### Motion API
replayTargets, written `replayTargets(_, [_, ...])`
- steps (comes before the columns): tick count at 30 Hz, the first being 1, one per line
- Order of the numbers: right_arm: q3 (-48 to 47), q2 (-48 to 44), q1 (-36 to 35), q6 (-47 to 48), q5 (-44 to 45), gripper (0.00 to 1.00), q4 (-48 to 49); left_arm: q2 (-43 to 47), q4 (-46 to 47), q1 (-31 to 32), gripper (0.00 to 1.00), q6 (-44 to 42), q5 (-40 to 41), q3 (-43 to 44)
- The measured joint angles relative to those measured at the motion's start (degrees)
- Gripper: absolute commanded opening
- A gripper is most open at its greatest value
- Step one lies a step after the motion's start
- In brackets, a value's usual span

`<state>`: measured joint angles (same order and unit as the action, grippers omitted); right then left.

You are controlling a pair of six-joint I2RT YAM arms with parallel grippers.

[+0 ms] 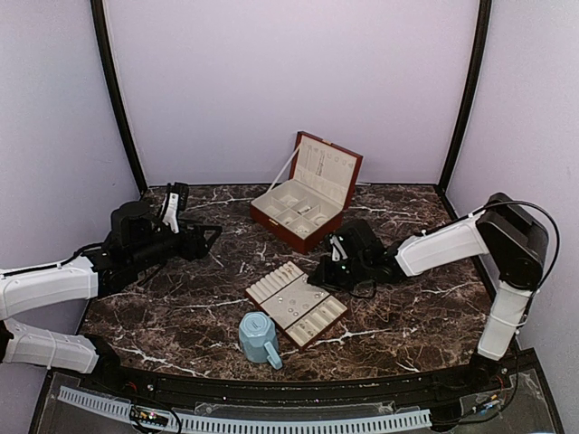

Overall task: Organize the mixed jewelry
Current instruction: Adjust the earring on the earring holder, then pick up the earring from the center of the board.

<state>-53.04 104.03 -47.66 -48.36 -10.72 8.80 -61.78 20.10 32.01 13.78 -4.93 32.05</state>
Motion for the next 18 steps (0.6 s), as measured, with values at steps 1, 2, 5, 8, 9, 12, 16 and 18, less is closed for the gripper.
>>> replayTargets(1, [0.0, -0.4, 0.0, 0.1, 0.0, 0.13, -0.2, 0.0, -0.3, 0.0, 0.71, 0.0, 0.1, 0.0])
replayTargets(2, [0.0, -0.8, 0.0, 0.1, 0.1, 0.15, -0.2, 0.0, -0.5, 0.0, 0.73, 0.1, 0.3, 0.0])
replayTargets(5, [0.0, -2.7, 0.0, 0.6, 0.3, 0.25, -0.4, 0.3, -1.6, 0.0, 0.78, 0.3, 1.1, 0.1])
replayTargets(8, [0.0, -5.8, 0.0, 1.6, 1.1, 0.36, -1.2, 1.4, -4.0, 0.0, 0.84, 0.5, 2.2, 0.4])
replayTargets(9, [0.0, -7.0, 0.0, 2.1, 1.6, 0.39, -1.6, 1.7, -4.6, 0.0, 0.87, 0.5, 2.5, 0.7])
replayTargets(12, [0.2, -10.5, 0.1, 3.6, 3.0, 0.52, -2.6, 2.4, -7.4, -0.4, 0.91, 0.8, 3.1, 2.4])
replayTargets(16, [1.8, -15.7, 1.1, 5.4, 5.2, 0.64, -4.2, 2.5, -10.8, -1.5, 0.94, 1.7, 3.5, 5.0])
replayTargets(18, [3.2, -18.4, 2.2, 6.3, 6.2, 0.68, -5.2, 2.3, -12.3, -2.3, 0.94, 2.1, 3.5, 6.0])
